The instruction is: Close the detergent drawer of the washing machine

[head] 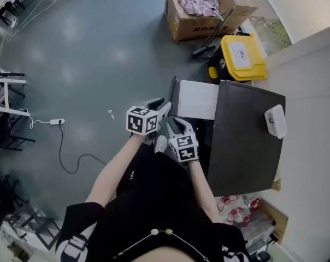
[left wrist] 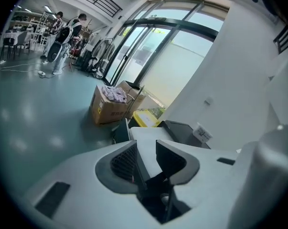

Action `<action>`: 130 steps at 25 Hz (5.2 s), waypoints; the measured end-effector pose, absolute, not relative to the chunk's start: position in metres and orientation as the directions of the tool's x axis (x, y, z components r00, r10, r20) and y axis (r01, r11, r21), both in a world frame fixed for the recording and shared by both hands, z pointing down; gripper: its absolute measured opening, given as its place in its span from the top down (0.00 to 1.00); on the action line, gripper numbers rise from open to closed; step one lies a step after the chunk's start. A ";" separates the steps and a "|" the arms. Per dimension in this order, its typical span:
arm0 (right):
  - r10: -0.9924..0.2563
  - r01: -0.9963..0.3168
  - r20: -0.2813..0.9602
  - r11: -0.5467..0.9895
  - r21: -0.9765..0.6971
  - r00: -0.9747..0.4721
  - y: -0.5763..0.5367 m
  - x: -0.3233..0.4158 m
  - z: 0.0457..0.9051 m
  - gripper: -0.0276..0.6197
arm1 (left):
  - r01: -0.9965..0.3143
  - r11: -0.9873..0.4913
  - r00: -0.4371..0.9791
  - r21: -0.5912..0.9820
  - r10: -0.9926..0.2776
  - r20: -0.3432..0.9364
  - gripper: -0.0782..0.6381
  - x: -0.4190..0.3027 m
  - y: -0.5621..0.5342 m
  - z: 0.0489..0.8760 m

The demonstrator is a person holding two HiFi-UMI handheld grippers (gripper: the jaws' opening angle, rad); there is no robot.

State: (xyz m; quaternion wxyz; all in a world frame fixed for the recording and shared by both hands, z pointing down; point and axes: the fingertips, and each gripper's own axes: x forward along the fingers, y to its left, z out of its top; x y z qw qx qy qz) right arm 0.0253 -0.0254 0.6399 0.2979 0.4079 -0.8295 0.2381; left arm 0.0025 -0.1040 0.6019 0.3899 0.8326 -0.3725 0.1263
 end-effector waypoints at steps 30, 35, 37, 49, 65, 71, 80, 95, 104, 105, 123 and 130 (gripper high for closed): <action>-0.461 -0.897 0.829 0.430 -0.102 -0.315 -0.038 0.016 0.679 0.88 | -0.581 -0.428 0.810 0.692 -0.216 0.546 0.72 0.028 -0.105 0.671; -0.421 -0.889 0.849 0.442 -0.114 -0.318 -0.037 0.021 0.674 0.88 | -0.582 -0.433 0.808 0.688 -0.213 0.550 0.72 0.034 -0.105 0.671; -0.412 -0.885 0.845 0.444 -0.140 -0.341 -0.038 0.022 0.670 0.88 | -0.582 -0.429 0.809 0.691 -0.216 0.547 0.72 0.034 -0.106 0.670; -0.389 -0.872 0.835 0.449 -0.196 -0.388 -0.033 0.026 0.654 0.90 | -0.585 -0.412 0.809 0.698 -0.235 0.539 0.72 0.038 -0.103 0.662; -0.429 -0.859 0.804 0.477 -0.185 -0.411 -0.051 0.031 0.613 0.95 | -0.638 -0.338 0.770 0.692 -0.267 0.579 0.70 0.041 -0.113 0.665; -0.377 -0.869 0.853 0.467 -0.161 -0.361 -0.027 0.039 0.657 0.89 | -0.613 -0.301 0.790 0.731 -0.269 0.551 0.70 0.041 -0.114 0.665; -0.363 -0.868 0.851 0.457 -0.193 -0.380 -0.036 0.028 0.677 0.81 | -0.611 -0.314 0.791 0.726 -0.265 0.551 0.70 0.040 -0.112 0.665; -0.418 -0.876 0.823 0.445 -0.185 -0.386 -0.042 0.023 0.675 0.88 | -0.617 -0.357 0.786 0.701 -0.239 0.570 0.69 0.034 -0.111 0.676; -0.442 -0.879 0.799 0.429 -0.210 -0.407 -0.045 0.026 0.662 0.89 | -0.586 -0.352 0.810 0.730 -0.213 0.547 0.70 0.042 -0.115 0.665; -0.445 -0.879 0.797 0.427 -0.212 -0.408 -0.046 0.026 0.661 0.89 | -0.585 -0.349 0.810 0.732 -0.214 0.545 0.70 0.042 -0.116 0.665; -0.448 -0.894 0.808 0.400 -0.202 -0.383 -0.044 0.037 0.658 0.89 | -0.586 -0.335 0.810 0.738 -0.216 0.545 0.70 0.051 -0.116 0.662; -0.462 -0.911 0.812 0.364 -0.192 -0.356 -0.043 0.046 0.658 0.89 | -0.575 -0.345 0.817 0.742 -0.196 0.543 0.70 0.059 -0.115 0.661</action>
